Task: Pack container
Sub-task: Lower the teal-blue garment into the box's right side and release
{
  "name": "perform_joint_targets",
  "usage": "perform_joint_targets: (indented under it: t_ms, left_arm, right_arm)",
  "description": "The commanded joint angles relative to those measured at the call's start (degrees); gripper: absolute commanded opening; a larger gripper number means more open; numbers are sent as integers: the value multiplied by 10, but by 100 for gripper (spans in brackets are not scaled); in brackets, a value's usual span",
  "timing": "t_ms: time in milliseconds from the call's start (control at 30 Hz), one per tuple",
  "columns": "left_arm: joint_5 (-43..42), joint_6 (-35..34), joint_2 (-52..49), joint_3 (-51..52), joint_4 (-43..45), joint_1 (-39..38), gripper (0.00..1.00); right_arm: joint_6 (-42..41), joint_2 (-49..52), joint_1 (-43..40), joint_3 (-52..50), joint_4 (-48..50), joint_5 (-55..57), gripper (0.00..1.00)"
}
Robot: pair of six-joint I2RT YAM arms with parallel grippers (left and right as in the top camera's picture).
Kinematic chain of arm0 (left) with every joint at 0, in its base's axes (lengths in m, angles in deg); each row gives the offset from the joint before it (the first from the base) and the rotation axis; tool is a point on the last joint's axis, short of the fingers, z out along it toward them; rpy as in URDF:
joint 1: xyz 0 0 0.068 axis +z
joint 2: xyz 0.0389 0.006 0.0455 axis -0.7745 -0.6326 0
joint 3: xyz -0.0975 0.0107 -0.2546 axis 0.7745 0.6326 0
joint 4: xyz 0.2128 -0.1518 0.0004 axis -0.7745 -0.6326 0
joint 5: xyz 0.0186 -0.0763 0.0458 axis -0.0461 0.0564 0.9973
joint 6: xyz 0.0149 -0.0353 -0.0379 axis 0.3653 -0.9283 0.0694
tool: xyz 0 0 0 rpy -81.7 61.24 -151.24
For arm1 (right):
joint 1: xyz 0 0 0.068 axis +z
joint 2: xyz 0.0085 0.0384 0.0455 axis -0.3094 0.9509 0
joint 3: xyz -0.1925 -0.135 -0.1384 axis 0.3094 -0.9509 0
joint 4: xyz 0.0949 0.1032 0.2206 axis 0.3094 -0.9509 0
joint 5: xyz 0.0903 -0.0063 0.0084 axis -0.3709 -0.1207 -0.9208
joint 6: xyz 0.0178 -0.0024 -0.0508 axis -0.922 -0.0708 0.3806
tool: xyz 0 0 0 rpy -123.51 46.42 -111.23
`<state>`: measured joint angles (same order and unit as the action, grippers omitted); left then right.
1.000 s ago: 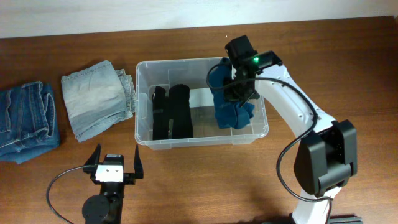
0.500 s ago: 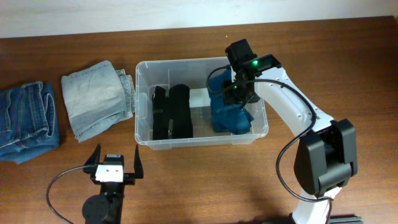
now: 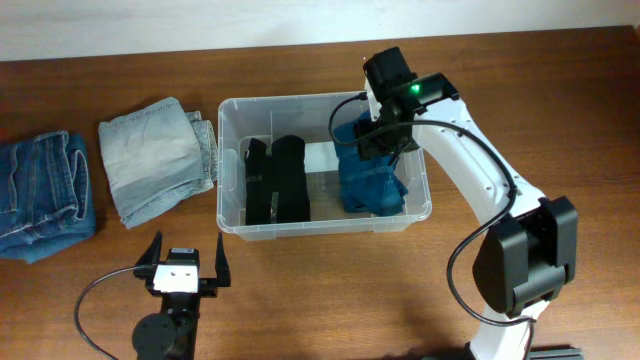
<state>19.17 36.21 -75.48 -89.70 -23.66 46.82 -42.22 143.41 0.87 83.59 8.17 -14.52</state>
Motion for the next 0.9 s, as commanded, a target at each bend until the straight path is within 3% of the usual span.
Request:
perform_joint_targets:
  t_ms: [0,100,133,633,867]
  left_arm:
    - [-6,6,5,4,2,3,100]
    - [-6,6,5,4,2,4,100]
    - [-6,6,5,4,2,3,100]
    - [-6,6,5,4,2,4,100]
    - [-6,6,5,4,2,3,100]
  right_arm:
    - [7,-8,2,4,-3,7,49]
    - [14,-8,2,0,-1,7,12]
    - [14,-8,2,-3,2,7,5]
    - [13,-7,2,-143,124,7,4]
    - [13,-12,2,-106,95,-18,5]
